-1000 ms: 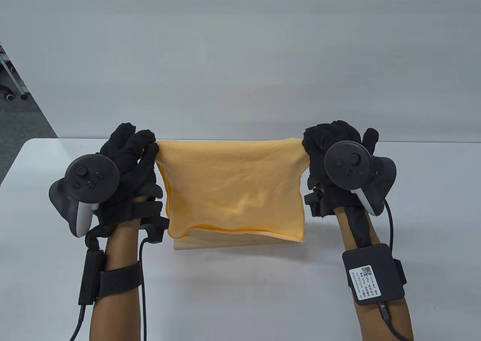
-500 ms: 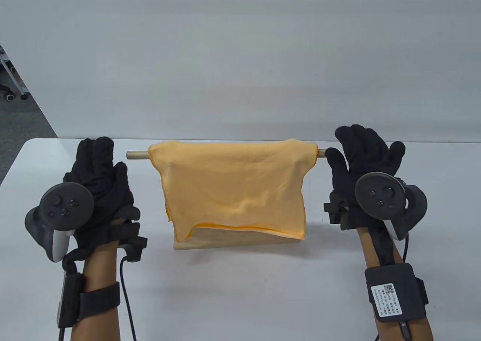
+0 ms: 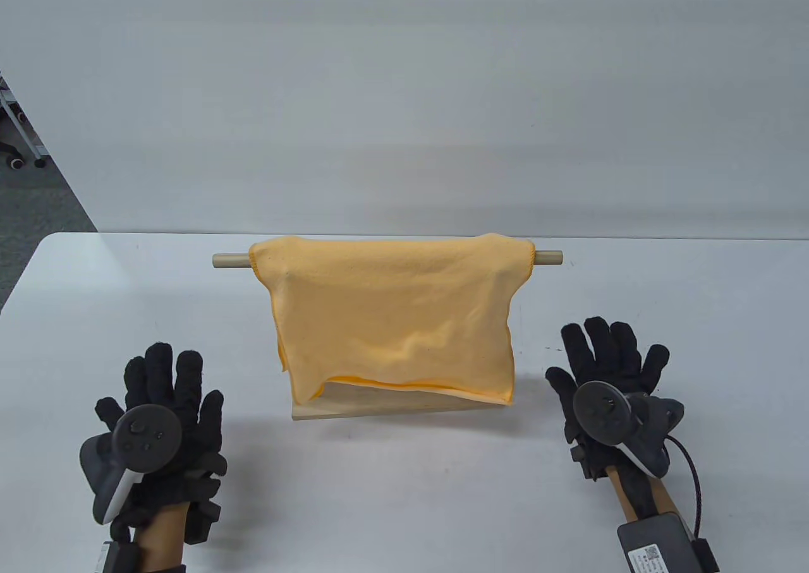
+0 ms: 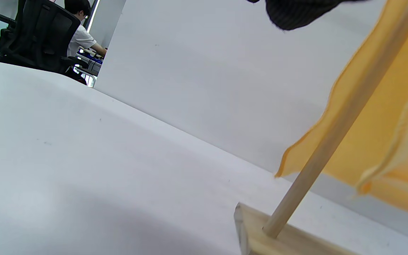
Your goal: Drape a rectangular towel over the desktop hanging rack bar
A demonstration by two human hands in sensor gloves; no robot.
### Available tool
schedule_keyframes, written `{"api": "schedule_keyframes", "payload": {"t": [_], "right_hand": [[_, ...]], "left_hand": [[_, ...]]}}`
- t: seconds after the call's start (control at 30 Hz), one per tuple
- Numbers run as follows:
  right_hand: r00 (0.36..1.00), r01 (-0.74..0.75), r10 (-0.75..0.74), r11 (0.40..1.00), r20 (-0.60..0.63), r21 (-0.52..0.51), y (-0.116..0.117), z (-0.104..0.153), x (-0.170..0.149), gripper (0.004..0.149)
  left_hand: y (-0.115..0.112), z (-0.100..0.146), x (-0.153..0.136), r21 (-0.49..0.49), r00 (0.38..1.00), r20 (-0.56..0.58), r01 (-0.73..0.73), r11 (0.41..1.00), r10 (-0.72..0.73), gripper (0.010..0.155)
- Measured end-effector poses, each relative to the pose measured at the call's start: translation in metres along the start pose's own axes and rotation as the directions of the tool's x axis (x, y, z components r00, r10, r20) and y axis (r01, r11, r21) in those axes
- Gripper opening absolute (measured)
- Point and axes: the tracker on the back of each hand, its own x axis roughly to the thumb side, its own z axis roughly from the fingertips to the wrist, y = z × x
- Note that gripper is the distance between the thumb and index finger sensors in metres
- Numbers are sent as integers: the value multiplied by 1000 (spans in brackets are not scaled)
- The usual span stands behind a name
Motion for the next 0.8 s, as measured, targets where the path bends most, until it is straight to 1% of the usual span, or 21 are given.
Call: {"api": "schedule_keyframes", "payload": {"t": [0.1,0.2,0.23,0.3,0.37,0.57,0.7,0.8], "right_hand": [[999,-48,47,997,27,64,21,13,4,74],[998,-55,52,993,36,106,33,21,5,81],[998,-52,48,992,39,119,37,23,5,83],[997,-73,66,984,51,162,42,25,6,85],[993,-109,99,979,62,174,44,27,6,87],[981,-187,171,958,92,218,53,31,6,90],[966,-253,231,934,112,252,59,34,4,91],[963,-267,246,927,109,264,61,35,2,91]], "left_hand": [[-19,5,-6,-25,999,-1,49,998,-49,69],[-29,7,-11,-55,995,-6,95,994,-96,74],[-30,7,-12,-69,993,-18,114,991,-116,77],[-30,7,-12,-65,988,-26,151,986,-153,81],[-31,8,-12,-68,985,-24,168,983,-170,83],[-34,10,-14,-83,975,-37,215,973,-218,86],[-33,11,-14,-95,975,-46,212,973,-217,86],[-33,11,-15,-99,974,-52,216,971,-221,86]]}}
